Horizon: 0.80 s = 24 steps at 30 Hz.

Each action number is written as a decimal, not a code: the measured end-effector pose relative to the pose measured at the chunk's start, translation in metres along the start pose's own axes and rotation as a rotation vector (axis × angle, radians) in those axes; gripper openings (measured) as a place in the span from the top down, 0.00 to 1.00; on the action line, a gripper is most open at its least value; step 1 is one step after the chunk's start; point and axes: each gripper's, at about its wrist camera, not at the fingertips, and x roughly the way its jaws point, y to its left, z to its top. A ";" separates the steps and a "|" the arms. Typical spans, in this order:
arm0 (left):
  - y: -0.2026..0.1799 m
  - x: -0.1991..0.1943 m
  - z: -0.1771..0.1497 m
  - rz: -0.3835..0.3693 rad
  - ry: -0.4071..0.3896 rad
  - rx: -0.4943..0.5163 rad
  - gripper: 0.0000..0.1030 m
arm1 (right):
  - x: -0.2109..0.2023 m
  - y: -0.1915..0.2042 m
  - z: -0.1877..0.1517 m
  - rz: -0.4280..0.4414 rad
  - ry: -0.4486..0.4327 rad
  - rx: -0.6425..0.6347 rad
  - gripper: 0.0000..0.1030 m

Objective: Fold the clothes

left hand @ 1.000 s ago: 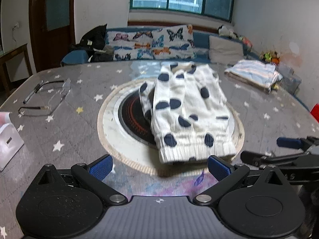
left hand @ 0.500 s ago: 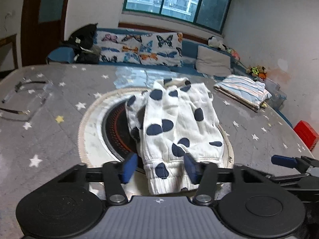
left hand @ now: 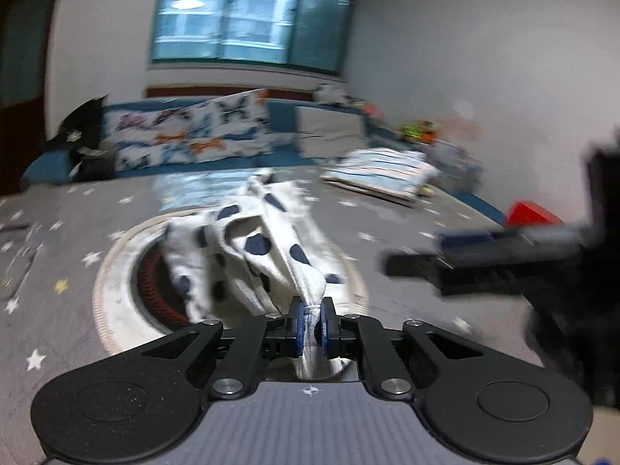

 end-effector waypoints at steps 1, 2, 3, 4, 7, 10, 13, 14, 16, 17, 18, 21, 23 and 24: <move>-0.007 -0.003 -0.002 -0.019 0.001 0.022 0.91 | -0.003 0.003 0.003 0.027 -0.007 -0.010 0.14; -0.013 -0.005 -0.005 -0.037 0.004 0.037 0.91 | -0.005 0.007 0.004 0.053 -0.011 -0.016 0.14; -0.019 -0.007 -0.008 -0.058 0.007 0.048 0.91 | -0.007 0.011 0.006 0.088 -0.011 -0.021 0.15; -0.023 -0.008 -0.011 -0.077 0.008 0.055 0.91 | -0.008 0.013 0.006 0.117 -0.006 -0.021 0.16; -0.036 -0.008 -0.019 -0.114 0.018 0.068 0.91 | -0.007 0.018 0.006 0.202 0.020 -0.011 0.22; -0.042 -0.007 -0.024 -0.134 0.027 0.065 0.91 | -0.001 0.019 0.003 0.202 0.058 -0.001 0.29; -0.043 -0.007 -0.027 -0.134 0.042 0.070 0.90 | 0.008 0.010 -0.007 0.205 0.111 0.048 0.43; -0.043 -0.008 -0.028 -0.134 0.047 0.072 0.88 | 0.011 0.005 -0.011 0.207 0.126 0.067 0.50; -0.039 -0.009 -0.029 -0.137 0.056 0.076 0.86 | 0.016 -0.005 -0.020 0.195 0.154 0.106 0.65; -0.037 -0.010 -0.030 -0.139 0.061 0.077 0.83 | 0.016 -0.009 -0.024 0.179 0.161 0.120 0.70; -0.035 -0.011 -0.031 -0.140 0.065 0.079 0.80 | 0.017 -0.014 -0.028 0.164 0.167 0.135 0.77; -0.023 -0.016 -0.028 -0.118 0.048 0.065 0.71 | 0.016 -0.029 -0.034 0.133 0.175 0.186 0.80; -0.015 -0.018 -0.024 -0.079 0.033 0.039 0.71 | 0.013 -0.035 -0.035 0.127 0.168 0.204 0.80; -0.008 -0.015 -0.021 -0.044 0.030 0.018 0.71 | 0.012 -0.037 -0.036 0.124 0.166 0.207 0.79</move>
